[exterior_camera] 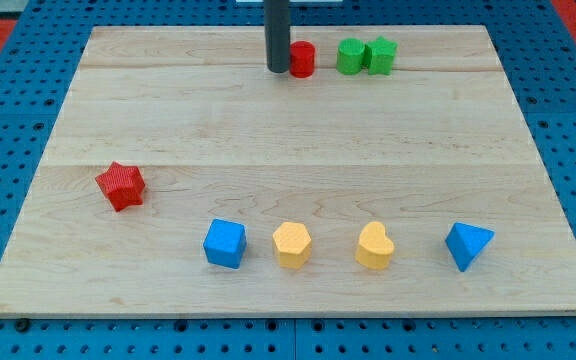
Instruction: Move the red star towards the top left corner
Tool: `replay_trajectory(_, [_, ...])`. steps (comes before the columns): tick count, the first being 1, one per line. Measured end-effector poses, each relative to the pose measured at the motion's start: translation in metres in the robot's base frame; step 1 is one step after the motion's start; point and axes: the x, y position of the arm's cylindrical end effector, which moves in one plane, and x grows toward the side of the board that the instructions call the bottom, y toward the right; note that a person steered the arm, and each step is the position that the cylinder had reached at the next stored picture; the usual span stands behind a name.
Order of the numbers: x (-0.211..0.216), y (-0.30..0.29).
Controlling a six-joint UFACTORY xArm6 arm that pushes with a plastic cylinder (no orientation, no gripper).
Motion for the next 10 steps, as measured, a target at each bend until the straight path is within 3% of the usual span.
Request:
replay_trajectory(2, [0.005,0.026])
replay_trajectory(4, [0.119,0.000])
replay_trajectory(6, [0.244,-0.127])
replay_trajectory(7, [0.268,-0.214])
replay_trajectory(8, [0.224,-0.205])
replay_trajectory(10, [0.196,-0.133])
